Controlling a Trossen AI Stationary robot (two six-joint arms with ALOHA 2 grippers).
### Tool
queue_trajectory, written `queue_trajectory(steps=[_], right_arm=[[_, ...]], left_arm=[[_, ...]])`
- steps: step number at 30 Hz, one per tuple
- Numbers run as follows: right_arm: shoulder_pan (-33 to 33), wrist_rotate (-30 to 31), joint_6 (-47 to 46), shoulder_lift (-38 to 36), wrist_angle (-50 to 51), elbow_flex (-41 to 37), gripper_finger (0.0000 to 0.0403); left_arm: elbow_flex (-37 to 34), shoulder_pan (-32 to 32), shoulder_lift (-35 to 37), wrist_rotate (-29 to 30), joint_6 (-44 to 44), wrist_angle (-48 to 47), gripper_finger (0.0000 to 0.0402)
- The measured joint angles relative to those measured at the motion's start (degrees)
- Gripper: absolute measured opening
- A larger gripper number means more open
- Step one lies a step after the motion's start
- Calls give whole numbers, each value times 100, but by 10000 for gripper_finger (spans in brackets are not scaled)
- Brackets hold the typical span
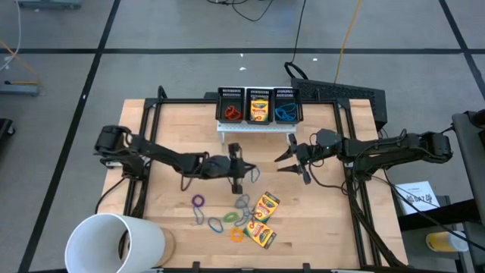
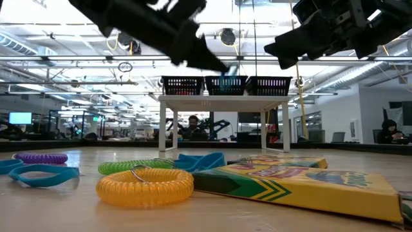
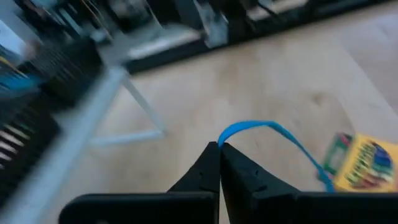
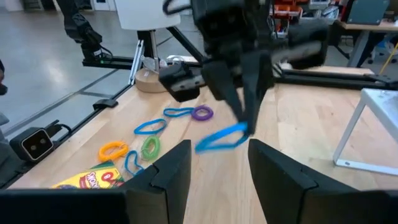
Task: Pick & Place Office Desk Supplies
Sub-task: Put the blue rubber band into the right black bin on the shelf
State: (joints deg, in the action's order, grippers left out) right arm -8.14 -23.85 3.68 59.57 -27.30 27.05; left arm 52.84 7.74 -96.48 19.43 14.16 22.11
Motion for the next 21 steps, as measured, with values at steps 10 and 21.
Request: queue_trajectory(steps=[10, 21], right_arm=[[0, 3, -334, 2, -302, 0, 153], [281, 420, -797, 513, -1394, 2, 153]], left_arm=[[9, -22, 194, 158, 1139, 1181, 7], [9, -136, 183, 163, 1166, 1425, 11]])
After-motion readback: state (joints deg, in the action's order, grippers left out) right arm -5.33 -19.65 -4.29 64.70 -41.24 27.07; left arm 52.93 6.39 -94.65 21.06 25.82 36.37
